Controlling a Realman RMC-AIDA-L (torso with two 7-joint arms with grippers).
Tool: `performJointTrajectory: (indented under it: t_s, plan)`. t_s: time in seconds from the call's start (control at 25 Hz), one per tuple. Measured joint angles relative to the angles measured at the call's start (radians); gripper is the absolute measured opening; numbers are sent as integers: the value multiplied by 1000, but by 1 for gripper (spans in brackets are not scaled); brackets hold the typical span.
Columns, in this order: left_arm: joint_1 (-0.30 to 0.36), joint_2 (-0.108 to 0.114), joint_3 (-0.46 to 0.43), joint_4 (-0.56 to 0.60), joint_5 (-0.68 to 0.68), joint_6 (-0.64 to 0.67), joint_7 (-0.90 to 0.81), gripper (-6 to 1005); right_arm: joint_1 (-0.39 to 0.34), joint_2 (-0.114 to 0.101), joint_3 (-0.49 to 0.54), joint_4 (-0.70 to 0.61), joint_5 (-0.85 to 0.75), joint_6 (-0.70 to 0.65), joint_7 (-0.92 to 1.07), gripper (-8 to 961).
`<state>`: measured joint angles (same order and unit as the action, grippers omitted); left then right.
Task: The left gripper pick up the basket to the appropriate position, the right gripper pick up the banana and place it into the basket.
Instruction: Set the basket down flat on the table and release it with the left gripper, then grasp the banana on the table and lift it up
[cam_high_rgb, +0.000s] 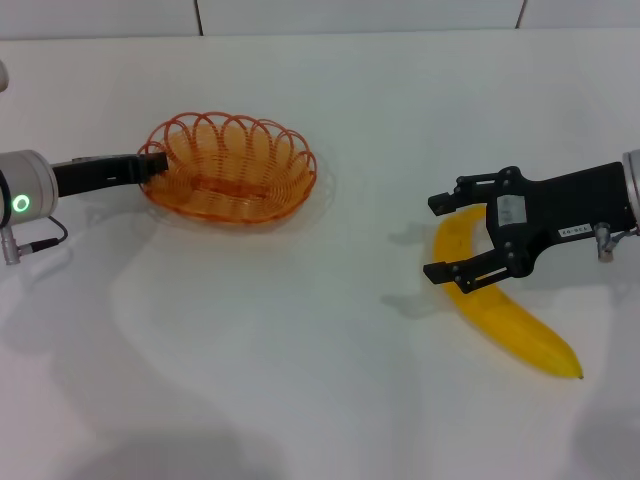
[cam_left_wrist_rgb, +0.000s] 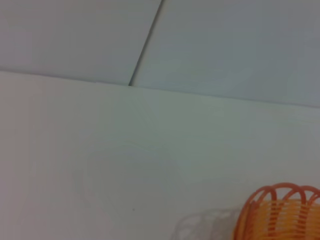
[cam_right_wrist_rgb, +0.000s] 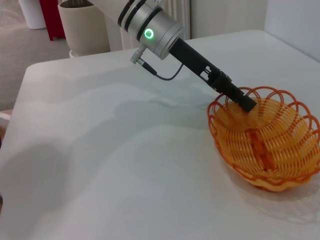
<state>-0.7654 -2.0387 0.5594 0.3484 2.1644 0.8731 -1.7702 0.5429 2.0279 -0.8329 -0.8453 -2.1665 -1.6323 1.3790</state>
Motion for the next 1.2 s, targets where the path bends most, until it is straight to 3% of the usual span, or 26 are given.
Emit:
performJointTrajectory:
  t_s: [0.6, 0.84, 0.96, 1.2]
  plan:
    - [8, -2, -1, -11, -24, -14, 42, 85, -2, 0, 0, 0, 0, -1, 0, 904]
    - [9, -3, 0, -11, -25, -14, 84, 283, -5, 0, 0, 1, 1, 5, 0, 905]
    - [8, -3, 3, -10, -25, -13, 118, 490, -6, -1, 0, 3, 1, 6, -1, 905]
    - [22, -5, 3, -8, -73, -12, 273, 604, -9, -3, 0, 7, 0, 8, -6, 904]
